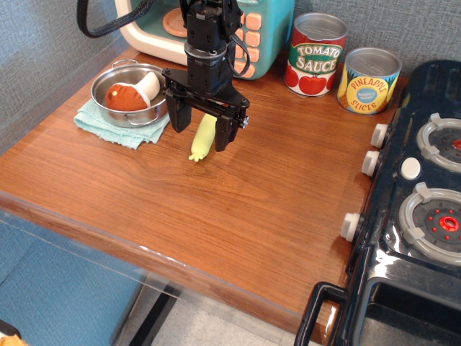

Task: Put the mushroom on the right of the counter

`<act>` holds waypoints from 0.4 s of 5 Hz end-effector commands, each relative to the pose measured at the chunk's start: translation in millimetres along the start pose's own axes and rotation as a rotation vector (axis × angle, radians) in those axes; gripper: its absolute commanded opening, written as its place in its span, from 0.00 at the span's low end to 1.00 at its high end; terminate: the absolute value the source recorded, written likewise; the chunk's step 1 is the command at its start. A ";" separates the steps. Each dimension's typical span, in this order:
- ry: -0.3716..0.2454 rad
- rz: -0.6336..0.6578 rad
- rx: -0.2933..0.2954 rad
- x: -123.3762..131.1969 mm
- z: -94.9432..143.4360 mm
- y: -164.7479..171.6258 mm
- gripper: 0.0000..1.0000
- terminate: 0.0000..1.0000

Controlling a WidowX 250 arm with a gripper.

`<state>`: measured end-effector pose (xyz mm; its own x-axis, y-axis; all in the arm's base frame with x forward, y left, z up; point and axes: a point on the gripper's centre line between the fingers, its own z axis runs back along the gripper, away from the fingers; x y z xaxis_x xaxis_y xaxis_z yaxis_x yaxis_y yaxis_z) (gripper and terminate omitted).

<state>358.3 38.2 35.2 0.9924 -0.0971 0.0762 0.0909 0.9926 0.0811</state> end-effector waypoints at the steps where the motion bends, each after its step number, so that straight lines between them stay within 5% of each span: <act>1: 0.000 0.000 0.000 0.0 0.0 0.0 1.00 0.00; 2: -0.060 0.049 0.023 10.8 27.8 4.9 1.00 0.00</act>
<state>359.7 38.9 35.4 0.9971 -0.0449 0.0617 0.0400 0.9961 0.0787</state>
